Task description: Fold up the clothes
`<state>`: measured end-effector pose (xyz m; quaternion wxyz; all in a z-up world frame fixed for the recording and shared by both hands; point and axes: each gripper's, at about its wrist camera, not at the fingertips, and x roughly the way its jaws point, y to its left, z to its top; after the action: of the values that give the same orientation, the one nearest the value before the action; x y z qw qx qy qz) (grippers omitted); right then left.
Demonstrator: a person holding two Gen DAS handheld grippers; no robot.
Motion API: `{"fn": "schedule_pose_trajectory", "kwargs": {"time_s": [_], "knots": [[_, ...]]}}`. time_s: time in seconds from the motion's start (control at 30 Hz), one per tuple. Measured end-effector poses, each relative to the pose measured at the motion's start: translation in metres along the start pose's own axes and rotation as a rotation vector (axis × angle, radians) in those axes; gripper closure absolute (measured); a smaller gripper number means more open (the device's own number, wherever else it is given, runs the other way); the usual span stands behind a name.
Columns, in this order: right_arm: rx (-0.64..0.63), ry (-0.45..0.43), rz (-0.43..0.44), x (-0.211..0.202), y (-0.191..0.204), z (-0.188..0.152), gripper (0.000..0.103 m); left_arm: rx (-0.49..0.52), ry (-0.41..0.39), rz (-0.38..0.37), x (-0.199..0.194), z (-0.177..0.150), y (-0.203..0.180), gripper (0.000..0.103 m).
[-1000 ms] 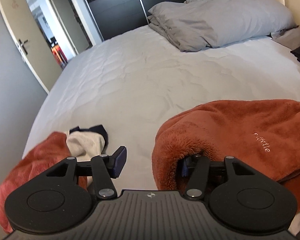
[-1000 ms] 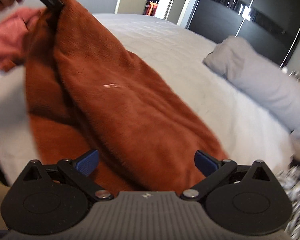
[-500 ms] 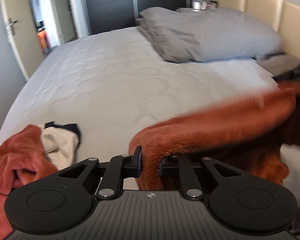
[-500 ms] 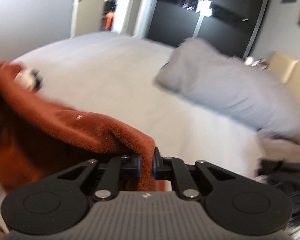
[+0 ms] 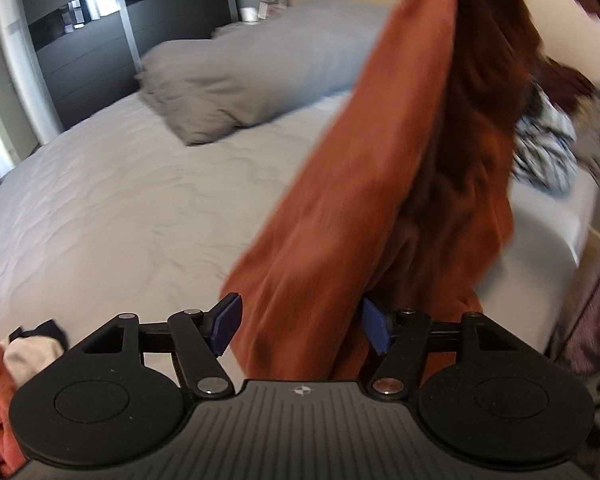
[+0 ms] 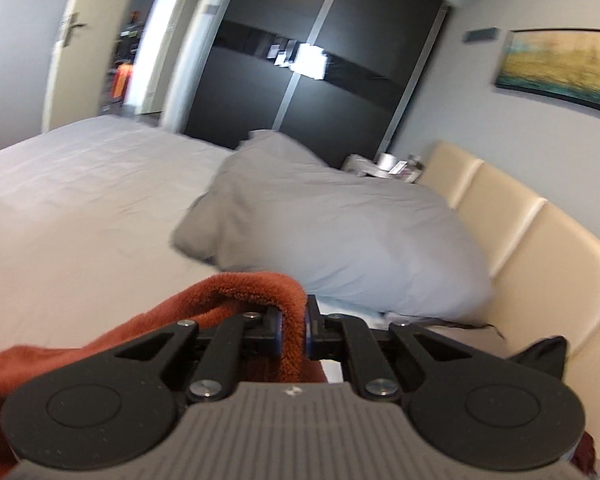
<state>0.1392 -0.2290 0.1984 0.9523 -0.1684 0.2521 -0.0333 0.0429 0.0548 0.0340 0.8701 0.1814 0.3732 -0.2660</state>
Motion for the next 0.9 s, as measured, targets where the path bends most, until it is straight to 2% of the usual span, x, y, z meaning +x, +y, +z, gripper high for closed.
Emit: {"fn": "schedule_pose_trajectory", "kwargs": {"time_s": [0.1,0.2,0.3,0.47,0.53,0.6,0.7,0.8,0.83,0.9], "knots": [[-0.005,-0.001,-0.071,-0.004,-0.023,0.004,0.092,0.000,0.039,-0.010,0.013,-0.007,-0.005,0.041],[0.005,0.016,-0.097,0.001,-0.040,0.004,0.092,-0.014,0.080,-0.013,0.029,-0.013,-0.010,0.041],[0.013,0.032,-0.123,0.006,-0.052,0.002,0.092,0.013,0.122,-0.037,0.047,-0.015,-0.027,0.041],[0.036,0.048,-0.141,0.009,-0.070,-0.007,0.092,0.101,0.113,-0.081,0.057,-0.017,-0.064,0.041],[0.038,0.050,-0.144,0.009,-0.075,-0.010,0.092,0.092,0.087,-0.046,0.058,-0.018,-0.070,0.043],[0.037,0.050,-0.147,0.006,-0.080,-0.013,0.092,0.040,0.060,-0.013,0.061,-0.015,-0.069,0.051],[0.042,0.055,-0.150,0.005,-0.085,-0.016,0.092,-0.037,0.025,0.006,0.065,-0.009,-0.069,0.051],[0.054,0.058,-0.159,0.004,-0.088,-0.019,0.092,-0.007,0.048,0.049,0.074,-0.007,-0.076,0.051],[0.060,0.057,-0.166,0.004,-0.090,-0.019,0.092,0.006,0.059,0.075,0.077,-0.007,-0.079,0.061],[0.070,0.052,-0.181,0.002,-0.093,-0.020,0.092,-0.052,0.068,0.086,0.078,-0.007,-0.070,0.074]]}}
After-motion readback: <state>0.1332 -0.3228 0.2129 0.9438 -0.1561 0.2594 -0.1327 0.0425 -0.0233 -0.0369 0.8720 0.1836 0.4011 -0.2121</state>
